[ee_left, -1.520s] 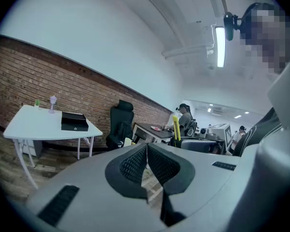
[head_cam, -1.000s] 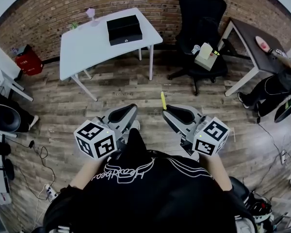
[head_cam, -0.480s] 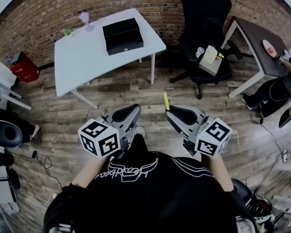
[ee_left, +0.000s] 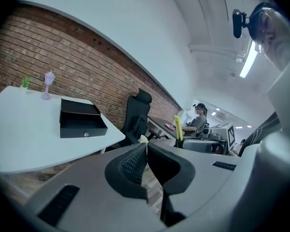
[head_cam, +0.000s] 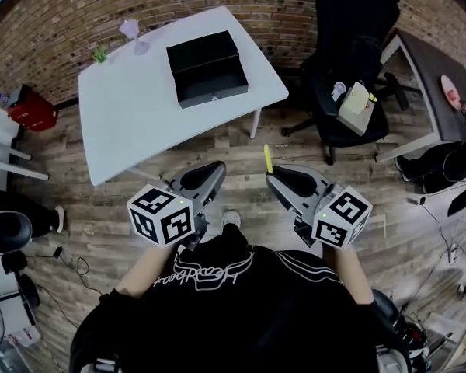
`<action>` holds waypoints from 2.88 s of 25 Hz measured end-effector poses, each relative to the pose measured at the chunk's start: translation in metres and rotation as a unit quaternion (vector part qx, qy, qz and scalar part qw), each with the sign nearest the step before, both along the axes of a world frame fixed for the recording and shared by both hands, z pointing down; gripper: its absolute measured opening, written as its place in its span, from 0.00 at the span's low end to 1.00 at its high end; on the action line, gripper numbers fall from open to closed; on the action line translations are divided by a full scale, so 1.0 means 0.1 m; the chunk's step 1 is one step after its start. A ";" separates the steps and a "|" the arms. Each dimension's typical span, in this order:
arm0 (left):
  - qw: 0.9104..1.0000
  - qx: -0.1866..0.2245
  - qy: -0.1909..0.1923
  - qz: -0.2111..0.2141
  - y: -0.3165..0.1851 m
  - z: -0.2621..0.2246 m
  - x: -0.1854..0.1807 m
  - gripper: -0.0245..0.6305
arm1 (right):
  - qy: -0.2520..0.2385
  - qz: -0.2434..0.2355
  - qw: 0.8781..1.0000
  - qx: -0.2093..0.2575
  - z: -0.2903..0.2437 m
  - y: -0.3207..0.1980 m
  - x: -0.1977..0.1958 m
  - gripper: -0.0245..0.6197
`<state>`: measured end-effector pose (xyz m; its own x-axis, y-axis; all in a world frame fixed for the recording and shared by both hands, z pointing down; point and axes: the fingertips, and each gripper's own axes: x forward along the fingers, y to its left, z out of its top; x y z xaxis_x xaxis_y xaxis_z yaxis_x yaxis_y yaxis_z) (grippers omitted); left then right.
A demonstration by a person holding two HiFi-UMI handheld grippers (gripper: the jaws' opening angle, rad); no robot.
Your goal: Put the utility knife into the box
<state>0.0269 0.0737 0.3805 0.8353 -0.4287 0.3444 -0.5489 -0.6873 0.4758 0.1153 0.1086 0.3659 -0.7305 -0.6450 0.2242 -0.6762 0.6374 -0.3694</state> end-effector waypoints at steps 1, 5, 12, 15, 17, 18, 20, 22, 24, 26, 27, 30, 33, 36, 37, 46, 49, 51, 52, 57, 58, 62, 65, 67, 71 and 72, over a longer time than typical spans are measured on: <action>1.000 -0.003 0.000 -0.001 -0.13 0.03 -0.03 0.09 | 0.001 -0.001 1.000 -0.004 0.03 -0.12 -0.03 0.14; 1.000 -0.012 0.003 -0.009 -0.61 0.13 -0.16 0.09 | 0.006 -0.010 1.000 -0.018 0.14 -0.62 -0.17 0.14; 1.000 -0.015 0.009 -0.015 -1.16 0.22 -0.41 0.09 | 0.023 -0.016 0.999 -0.020 0.18 -1.20 -0.43 0.14; 1.000 -0.017 0.012 -0.024 -1.26 0.27 -0.49 0.09 | 0.032 -0.017 0.999 -0.021 0.21 -1.28 -0.48 0.14; 0.999 -0.020 0.014 -0.028 -1.31 0.29 -0.53 0.09 | 0.038 -0.016 0.999 -0.022 0.22 -1.32 -0.49 0.14; 0.999 -0.020 0.015 -0.029 -1.33 0.29 -0.54 0.09 | 0.041 -0.016 0.999 -0.022 0.22 -1.35 -0.50 0.14; 0.999 -0.017 0.015 -0.034 -1.37 0.29 -0.58 0.09 | 0.048 -0.018 0.998 -0.020 0.22 -1.41 -0.52 0.14; 0.999 -0.013 0.015 -0.043 -1.42 0.29 -0.62 0.09 | 0.054 -0.022 0.998 -0.019 0.22 -1.47 -0.54 0.14; 0.998 -0.012 0.016 -0.053 -1.46 0.30 -0.66 0.09 | 0.058 -0.026 0.998 -0.019 0.23 -1.52 -0.57 0.14; 0.998 -0.011 0.018 -0.063 -1.52 0.30 -0.71 0.09 | 0.063 -0.033 0.997 -0.020 0.25 -1.60 -0.61 0.14; 0.998 -0.010 0.018 -0.067 -1.55 0.30 -0.74 0.09 | 0.066 -0.037 0.997 -0.021 0.27 -1.65 -0.63 0.14; 0.997 -0.009 0.019 -0.081 -1.67 0.29 -0.81 0.09 | 0.074 -0.047 0.996 -0.022 0.29 -1.82 -0.67 0.14; 0.996 -0.012 0.016 -0.090 -1.79 0.31 -0.87 0.09 | 0.082 -0.056 0.995 -0.024 0.31 -2.02 -0.70 0.14; 0.995 -0.022 0.010 -0.100 -1.92 0.37 -0.92 0.09 | 0.090 -0.068 0.993 -0.029 0.36 -2.23 -0.73 0.14; 0.994 -0.026 0.010 -0.105 -1.96 0.39 -0.93 0.09 | 0.096 -0.071 0.992 -0.031 0.39 -2.30 -0.73 0.14; 0.990 -0.050 0.001 -0.135 -2.36 0.51 -1.07 0.09 | 0.136 -0.127 0.979 -0.080 0.82 -2.88 -0.85 0.14; 0.987 -0.051 0.003 -0.150 -2.50 0.52 -1.12 0.09 | 0.166 -0.147 0.971 -0.084 0.96 -3.03 -0.89 0.14; 0.986 -0.051 0.001 -0.158 -2.58 0.52 -1.14 0.09 | 0.195 -0.161 0.964 -0.078 1.06 -3.13 -0.89 0.14; 0.986 -0.050 0.001 -0.161 -2.61 0.52 -1.14 0.09 | 0.209 -0.170 0.960 -0.075 1.12 -3.18 -0.89 0.14; 0.983 -0.046 -0.002 -0.180 -2.74 0.52 -1.20 0.09 | 0.268 -0.213 0.935 -0.089 1.49 -3.33 -0.91 0.14; 0.982 -0.045 -0.002 -0.184 -2.76 0.51 -1.23 0.09 | 0.283 -0.219 0.929 -0.093 1.58 -3.36 -0.90 0.14; 0.979 -0.043 0.001 -0.202 -2.83 0.48 -1.32 0.09 | 0.335 -0.244 0.905 -0.095 1.84 -3.45 -0.88 0.14; 0.975 -0.047 0.005 -0.219 -2.85 0.51 -1.39 0.09 | 0.367 -0.256 0.888 -0.108 2.02 -3.49 -0.86 0.14; 0.972 -0.045 0.009 -0.229 -2.89 0.51 -1.43 0.09 | 0.392 -0.260 0.874 -0.119 2.14 -3.54 -0.85 0.14; 0.968 -0.038 0.020 -0.248 -2.95 0.51 -1.50 0.09 | 0.444 -0.259 0.848 -0.126 2.34 -3.67 -0.82 0.14; 0.967 -0.038 0.023 -0.252 -2.96 0.53 -1.52 0.09 | 0.453 -0.258 0.843 -0.133 2.38 -3.69 -0.80 0.14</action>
<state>-0.1252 -0.2226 0.4334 0.5415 -0.7609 0.3575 -0.7821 -0.2998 0.5464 0.0350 -0.2600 0.6040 -0.3492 -0.1328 0.9276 -0.4169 0.9086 -0.0268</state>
